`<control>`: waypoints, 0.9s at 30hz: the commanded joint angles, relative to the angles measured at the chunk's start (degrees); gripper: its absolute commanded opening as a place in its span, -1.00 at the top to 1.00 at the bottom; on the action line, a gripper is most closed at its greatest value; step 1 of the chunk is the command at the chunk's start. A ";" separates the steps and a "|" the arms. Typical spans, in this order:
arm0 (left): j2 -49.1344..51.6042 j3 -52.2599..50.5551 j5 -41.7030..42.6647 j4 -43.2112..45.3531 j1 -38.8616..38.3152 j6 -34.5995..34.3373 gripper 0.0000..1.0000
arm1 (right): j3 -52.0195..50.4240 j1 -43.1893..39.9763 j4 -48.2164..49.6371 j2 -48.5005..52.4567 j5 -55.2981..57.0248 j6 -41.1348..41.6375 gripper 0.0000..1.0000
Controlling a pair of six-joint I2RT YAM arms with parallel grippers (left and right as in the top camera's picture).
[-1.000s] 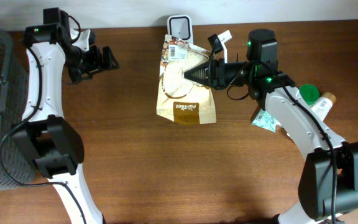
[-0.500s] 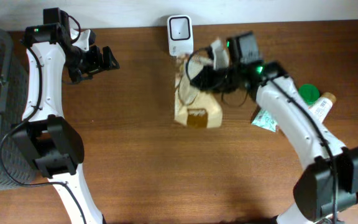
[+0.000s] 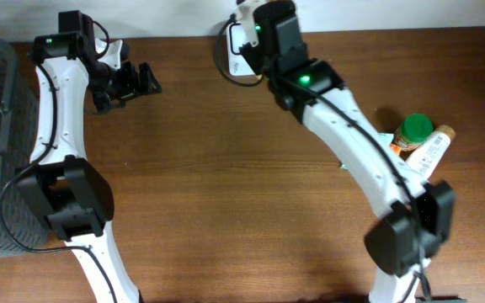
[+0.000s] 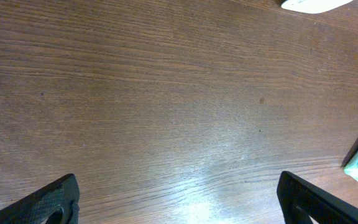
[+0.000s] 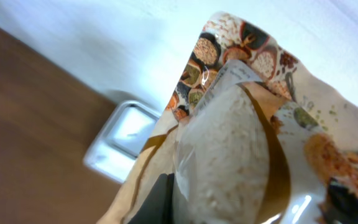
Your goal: Scan the item barcode
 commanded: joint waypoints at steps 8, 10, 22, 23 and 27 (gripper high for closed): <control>0.24 0.00 -0.17 -0.04 0.37 0.52 -0.98 | 0.90 1.49 0.37 8.35 13.60 -4.02 0.92; 0.24 0.00 -0.17 -0.04 0.37 0.52 -0.98 | 0.90 1.53 -7.96 5.11 8.59 7.67 0.92; 0.24 0.00 -0.17 -0.04 0.37 0.52 -0.98 | 0.87 -4.85 -32.06 -2.89 -50.34 18.10 0.91; 0.24 0.00 -0.17 -0.04 0.37 0.52 -0.98 | 0.87 -5.51 -32.54 -2.69 -53.70 17.11 0.92; 0.24 -0.02 -0.17 -0.04 0.37 0.52 -0.98 | -0.13 -7.65 -33.68 -2.45 -61.70 15.23 0.91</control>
